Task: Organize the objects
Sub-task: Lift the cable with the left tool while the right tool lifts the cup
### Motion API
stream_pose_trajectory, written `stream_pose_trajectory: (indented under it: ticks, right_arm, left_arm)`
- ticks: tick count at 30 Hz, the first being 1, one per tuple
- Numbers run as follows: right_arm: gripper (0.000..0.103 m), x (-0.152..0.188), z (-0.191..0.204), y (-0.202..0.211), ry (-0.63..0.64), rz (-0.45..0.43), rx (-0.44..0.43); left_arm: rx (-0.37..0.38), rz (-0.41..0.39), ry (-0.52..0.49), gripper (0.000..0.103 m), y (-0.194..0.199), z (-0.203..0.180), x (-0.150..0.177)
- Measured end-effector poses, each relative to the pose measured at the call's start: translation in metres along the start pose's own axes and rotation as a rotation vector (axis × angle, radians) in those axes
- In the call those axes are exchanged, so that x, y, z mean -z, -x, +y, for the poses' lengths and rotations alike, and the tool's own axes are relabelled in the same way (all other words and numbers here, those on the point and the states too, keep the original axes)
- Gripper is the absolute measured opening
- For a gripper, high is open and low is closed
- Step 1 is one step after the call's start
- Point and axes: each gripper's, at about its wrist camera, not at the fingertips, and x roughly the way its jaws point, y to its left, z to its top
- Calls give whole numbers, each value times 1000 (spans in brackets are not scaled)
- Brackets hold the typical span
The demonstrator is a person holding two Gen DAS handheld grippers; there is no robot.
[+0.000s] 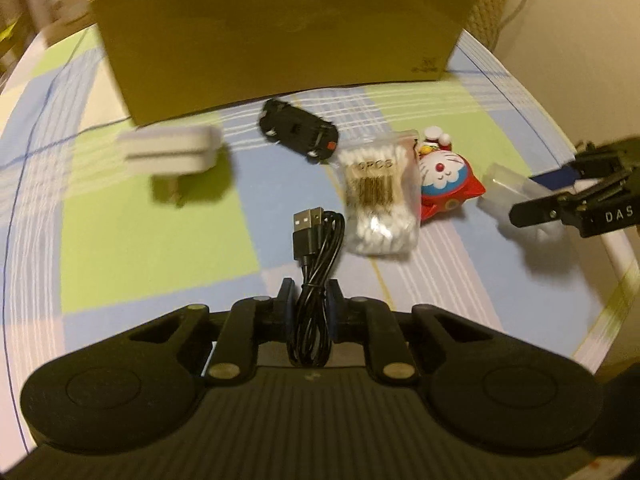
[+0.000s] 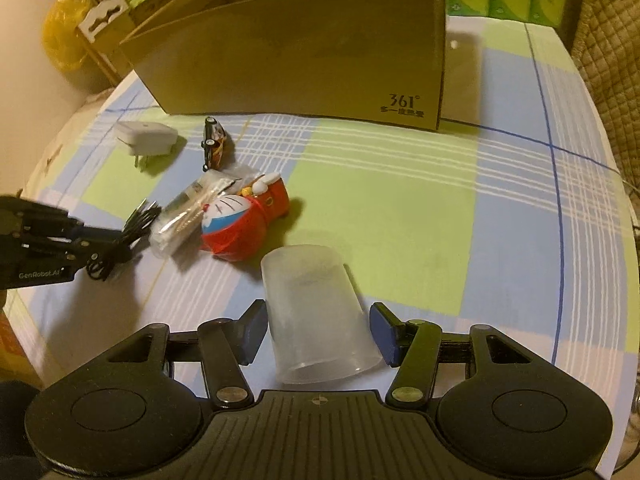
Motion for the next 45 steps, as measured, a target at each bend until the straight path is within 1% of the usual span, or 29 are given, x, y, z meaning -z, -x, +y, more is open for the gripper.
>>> stream_pose_trajectory:
  ticks: [5,9,12,15,21,24,29,32,35,38,45]
  right_arm:
    - [51,7,7,13,-11,-22,1]
    - [50,9,15,26,-4,-48,11]
    - [49,15,23,28,42,-43,49]
    - [49,26,24,22,52,-26,50]
    - [49,44,23,12,83,6,34]
    - [50,43,22,10,105,11,18]
    - [51,37,17,4,88,18,-14]
    - [50,37,21,1,99,23,-5]
    - [48,38,28,1,122,27,25]
    - [48,40,30,4,114,15,43]
    - [48,26,34,34,98,-73,45]
  left_arm:
    - [-14,-10,30,11,16,-3,15]
    - [-25,-32,38,10,33,-8,19]
    - [-30,-42,29,10,42,-13,21]
    - [-27,-47,36,10,47,-16,24]
    - [-24,-44,47,10,47,-17,33]
    - [-25,-39,45,10,44,-16,36]
    - [-16,-43,53,10,40,-14,36]
    - [-12,-41,57,10,38,-14,36]
    - [-12,-36,57,10,36,-14,37]
    - [-10,-35,58,10,36,-14,37]
    - [-33,-57,39,10,51,-18,35]
